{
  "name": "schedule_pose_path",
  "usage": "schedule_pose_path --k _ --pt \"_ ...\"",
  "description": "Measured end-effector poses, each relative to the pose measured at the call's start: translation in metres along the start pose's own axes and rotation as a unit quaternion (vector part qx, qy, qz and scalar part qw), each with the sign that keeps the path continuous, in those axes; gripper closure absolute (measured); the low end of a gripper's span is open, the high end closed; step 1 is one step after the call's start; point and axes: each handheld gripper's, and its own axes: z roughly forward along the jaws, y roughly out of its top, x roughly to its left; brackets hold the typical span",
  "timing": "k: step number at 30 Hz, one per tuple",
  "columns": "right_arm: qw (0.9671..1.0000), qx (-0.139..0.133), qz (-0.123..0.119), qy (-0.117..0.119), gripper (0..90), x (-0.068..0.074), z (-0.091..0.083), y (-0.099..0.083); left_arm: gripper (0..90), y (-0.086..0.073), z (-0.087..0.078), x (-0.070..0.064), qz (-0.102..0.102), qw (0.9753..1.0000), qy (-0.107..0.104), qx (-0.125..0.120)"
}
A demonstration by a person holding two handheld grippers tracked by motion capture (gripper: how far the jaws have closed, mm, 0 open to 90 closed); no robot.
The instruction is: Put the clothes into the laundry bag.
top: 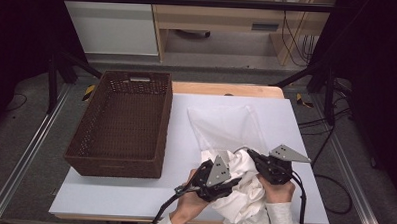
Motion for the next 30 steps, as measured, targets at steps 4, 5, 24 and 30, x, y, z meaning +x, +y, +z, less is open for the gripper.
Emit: schedule_pose_path --k 4,5,24,30 --pt "1.0000 -0.001 0.003 -0.006 89.1 -0.001 0.000 -0.001 68.5 -0.003 -0.004 0.007 -0.026 0.9993 0.026 -0.012" --pt "1.0000 0.000 0.005 -0.008 89.1 0.000 0.000 0.000 69.0 -0.004 -0.006 0.008 -0.032 0.9988 0.032 -0.018" --pt "0.9999 0.001 -0.001 -0.014 87.9 -0.001 -0.004 0.002 52.9 -0.008 -0.015 0.032 -0.065 0.9965 0.019 0.048" --pt "0.9998 0.002 -0.013 -0.013 89.1 0.005 -0.002 0.005 71.3 0.002 -0.017 0.013 -0.020 0.9995 0.010 0.022"
